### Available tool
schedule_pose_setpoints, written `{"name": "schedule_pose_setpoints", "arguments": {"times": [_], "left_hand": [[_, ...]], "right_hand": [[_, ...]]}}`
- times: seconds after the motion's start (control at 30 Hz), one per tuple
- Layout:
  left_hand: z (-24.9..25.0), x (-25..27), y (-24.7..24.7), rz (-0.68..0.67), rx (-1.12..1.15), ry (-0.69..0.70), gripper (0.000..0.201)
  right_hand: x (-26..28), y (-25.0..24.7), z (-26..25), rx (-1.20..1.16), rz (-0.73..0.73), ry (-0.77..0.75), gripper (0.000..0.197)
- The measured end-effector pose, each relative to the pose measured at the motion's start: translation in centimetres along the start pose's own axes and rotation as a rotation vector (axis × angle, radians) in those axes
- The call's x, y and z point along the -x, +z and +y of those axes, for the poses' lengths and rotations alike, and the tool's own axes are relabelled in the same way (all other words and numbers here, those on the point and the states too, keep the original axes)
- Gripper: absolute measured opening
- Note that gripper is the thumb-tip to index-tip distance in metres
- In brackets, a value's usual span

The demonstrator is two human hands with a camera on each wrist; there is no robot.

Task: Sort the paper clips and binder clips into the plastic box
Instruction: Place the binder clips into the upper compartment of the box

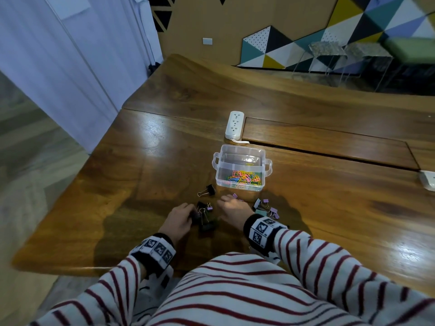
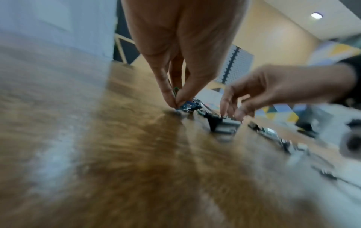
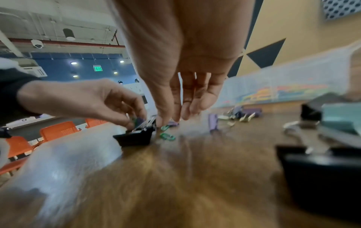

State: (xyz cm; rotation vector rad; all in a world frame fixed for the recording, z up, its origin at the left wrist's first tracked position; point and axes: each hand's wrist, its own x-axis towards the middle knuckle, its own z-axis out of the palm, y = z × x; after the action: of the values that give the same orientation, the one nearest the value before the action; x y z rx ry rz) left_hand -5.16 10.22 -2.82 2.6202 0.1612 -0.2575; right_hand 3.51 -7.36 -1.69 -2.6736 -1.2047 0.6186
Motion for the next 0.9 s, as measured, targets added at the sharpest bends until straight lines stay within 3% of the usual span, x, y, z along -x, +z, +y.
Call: {"name": "schedule_pose_setpoints", "arguments": {"times": [0.1, 0.3, 0.5, 0.7, 0.8, 0.9], "left_hand": [[-0.5, -0.1, -0.5, 0.028, 0.138, -0.104, 0.022], [-0.7, -0.1, -0.9, -0.006, 0.206, -0.199, 0.026], [-1.2, -0.4, -1.5, -0.028, 0.268, -0.24, 0.024], [-1.6, -0.2, -3.0, -0.082, 0.179, -0.205, 0.024], [-2.1, -0.3, -4.6, -0.111, 0.14, -0.183, 0.023], [-1.9, -1.2, -6.2, -0.098, 0.168, -0.195, 0.024]], "right_hand": [[-0.6, 0.9, -0.8, -0.048, -0.089, 0.029, 0.038], [-1.3, 0.9, -0.6, -0.095, -0.113, 0.004, 0.018], [-1.9, 0.7, -0.5, 0.001, -0.054, -0.104, 0.042], [-0.2, 1.0, 0.6, 0.184, 0.003, -0.273, 0.033], [0.5, 0.6, 0.9, 0.2, -0.02, -0.257, 0.031], [-0.8, 0.3, 0.3, 0.163, -0.031, -0.246, 0.044]]}}
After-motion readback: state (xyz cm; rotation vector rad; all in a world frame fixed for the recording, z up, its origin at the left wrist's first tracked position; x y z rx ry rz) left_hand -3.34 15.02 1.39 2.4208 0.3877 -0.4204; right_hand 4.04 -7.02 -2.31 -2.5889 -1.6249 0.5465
